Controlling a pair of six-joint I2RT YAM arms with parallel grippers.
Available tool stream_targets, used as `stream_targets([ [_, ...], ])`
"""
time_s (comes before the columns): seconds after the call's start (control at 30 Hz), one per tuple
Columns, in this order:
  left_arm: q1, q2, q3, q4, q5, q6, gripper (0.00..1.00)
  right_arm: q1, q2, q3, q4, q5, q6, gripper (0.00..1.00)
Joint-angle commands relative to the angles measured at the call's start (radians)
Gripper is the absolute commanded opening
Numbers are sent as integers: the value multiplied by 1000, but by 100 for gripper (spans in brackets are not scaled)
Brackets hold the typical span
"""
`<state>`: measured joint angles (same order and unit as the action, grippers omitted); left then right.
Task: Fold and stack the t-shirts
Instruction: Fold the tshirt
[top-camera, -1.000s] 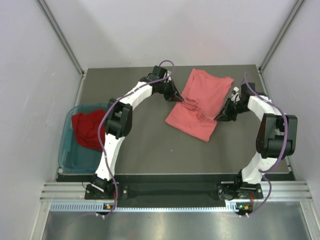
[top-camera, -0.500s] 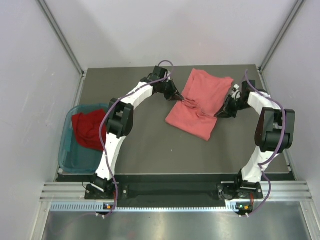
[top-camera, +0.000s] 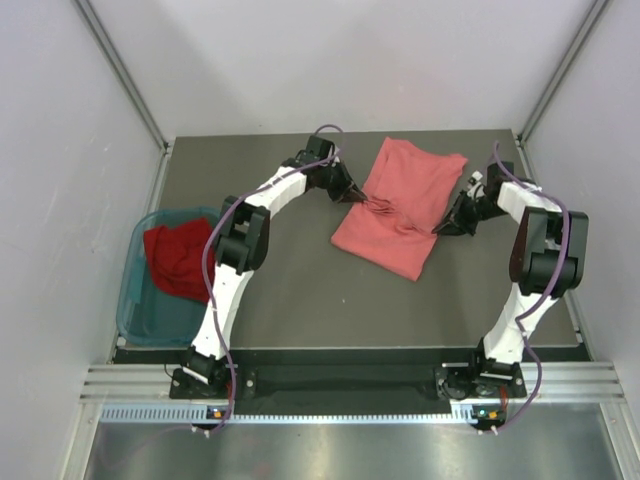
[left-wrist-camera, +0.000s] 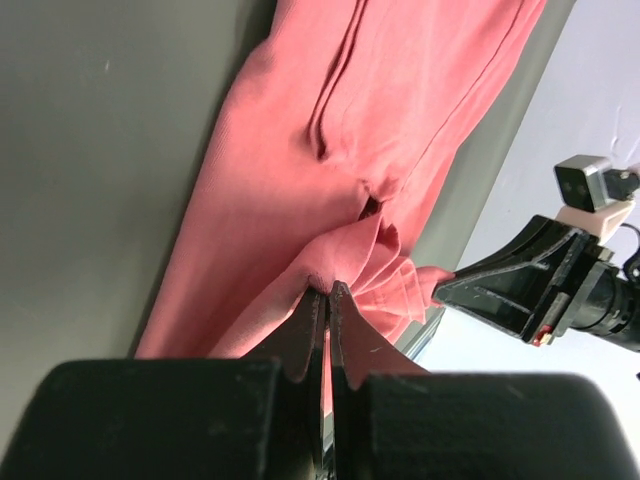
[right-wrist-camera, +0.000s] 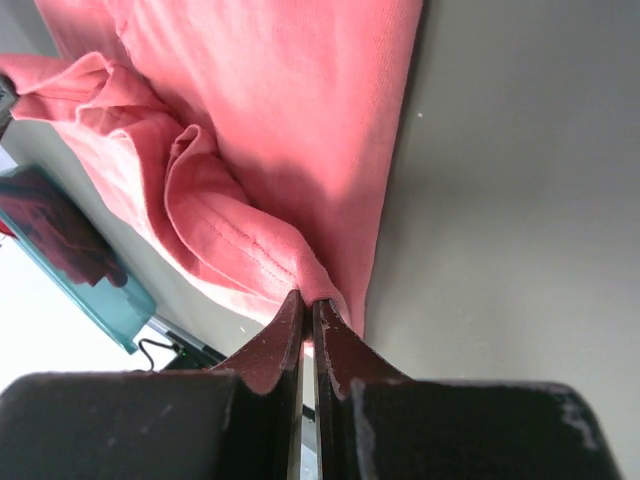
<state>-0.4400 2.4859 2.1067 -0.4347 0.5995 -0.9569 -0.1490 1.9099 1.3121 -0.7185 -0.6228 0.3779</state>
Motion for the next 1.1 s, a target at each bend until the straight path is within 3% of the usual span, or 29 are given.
stream_targets([
  [0.0,17,11,55,74,-12,-25,0,-20,9,52,28,-8,-1,1],
  [0.7,35,77,101,129,28,-82,3,-44,86,119,25,-11,19,4],
  [0.83,34,79,125,90,20,-45,24,-50,98,136,28,3,19,14],
  [0.87,34,77,165,24,5,-19,40,-58,100,144,27,9,19,18],
  [0.9,35,68,186,-31,-35,13,50,-64,100,150,21,27,18,23],
  [0.93,37,59,205,-76,-62,83,55,-69,97,163,11,38,4,29],
  [0.97,43,45,213,-110,-81,116,65,-73,81,170,-10,58,-7,43],
  [1.07,66,-47,147,-214,-154,242,78,-80,29,191,-56,175,-57,59],
])
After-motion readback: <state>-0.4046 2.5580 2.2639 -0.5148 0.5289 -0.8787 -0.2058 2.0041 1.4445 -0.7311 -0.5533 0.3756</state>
